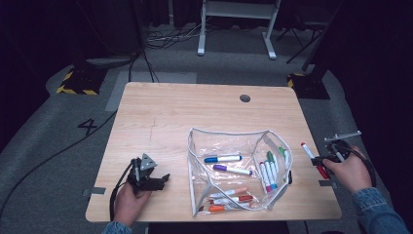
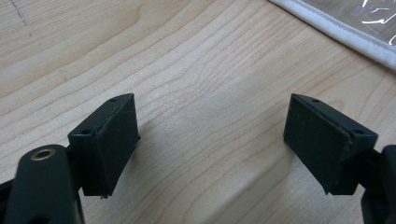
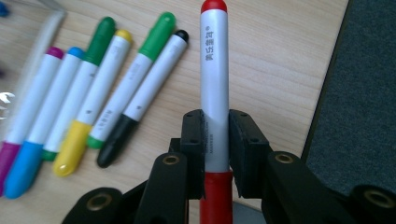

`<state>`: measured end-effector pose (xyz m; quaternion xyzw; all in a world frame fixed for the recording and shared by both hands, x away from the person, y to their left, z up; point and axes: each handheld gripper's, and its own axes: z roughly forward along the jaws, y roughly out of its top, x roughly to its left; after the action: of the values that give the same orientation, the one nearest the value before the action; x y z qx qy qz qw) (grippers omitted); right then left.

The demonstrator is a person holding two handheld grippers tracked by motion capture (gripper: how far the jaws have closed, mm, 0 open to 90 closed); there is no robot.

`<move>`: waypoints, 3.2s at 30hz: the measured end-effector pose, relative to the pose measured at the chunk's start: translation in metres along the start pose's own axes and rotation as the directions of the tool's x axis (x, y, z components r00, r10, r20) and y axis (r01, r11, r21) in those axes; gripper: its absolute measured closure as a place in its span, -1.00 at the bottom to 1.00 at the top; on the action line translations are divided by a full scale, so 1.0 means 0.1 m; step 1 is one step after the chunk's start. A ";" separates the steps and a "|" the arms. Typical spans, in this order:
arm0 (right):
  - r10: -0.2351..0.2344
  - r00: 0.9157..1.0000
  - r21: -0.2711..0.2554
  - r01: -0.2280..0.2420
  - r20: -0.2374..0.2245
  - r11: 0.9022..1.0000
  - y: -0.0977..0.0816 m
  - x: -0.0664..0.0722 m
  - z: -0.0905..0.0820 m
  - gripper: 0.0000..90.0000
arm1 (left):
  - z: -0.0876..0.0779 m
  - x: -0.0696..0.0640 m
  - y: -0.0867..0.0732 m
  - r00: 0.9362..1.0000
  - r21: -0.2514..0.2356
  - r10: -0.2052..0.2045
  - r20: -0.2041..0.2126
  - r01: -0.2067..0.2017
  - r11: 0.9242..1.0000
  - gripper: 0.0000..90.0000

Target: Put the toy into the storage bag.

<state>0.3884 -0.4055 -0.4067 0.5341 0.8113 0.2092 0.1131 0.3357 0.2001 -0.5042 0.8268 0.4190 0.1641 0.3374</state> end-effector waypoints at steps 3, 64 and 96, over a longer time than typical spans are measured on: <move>-0.025 0.999 -0.008 0.025 -0.020 1.000 0.06 0.06 -0.15 0.71 | 0.00 0.00 0.00 1.000 0.000 0.000 0.000 0.000 1.000 -0.60; -0.687 0.655 -0.103 0.696 -0.315 0.710 0.91 2.56 -0.77 0.71 | 0.00 0.00 0.00 1.000 0.001 0.005 0.000 -0.005 1.000 -0.60; -0.718 0.573 0.173 0.814 -0.395 0.554 0.85 3.06 -0.07 0.71 | 0.01 0.00 0.00 1.000 -0.002 -0.001 0.000 0.001 1.000 -0.60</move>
<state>0.3317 -0.0984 -0.3487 0.0976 0.9927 0.0690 -0.0149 0.3363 0.1998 -0.5043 0.8263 0.4191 0.1643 0.3384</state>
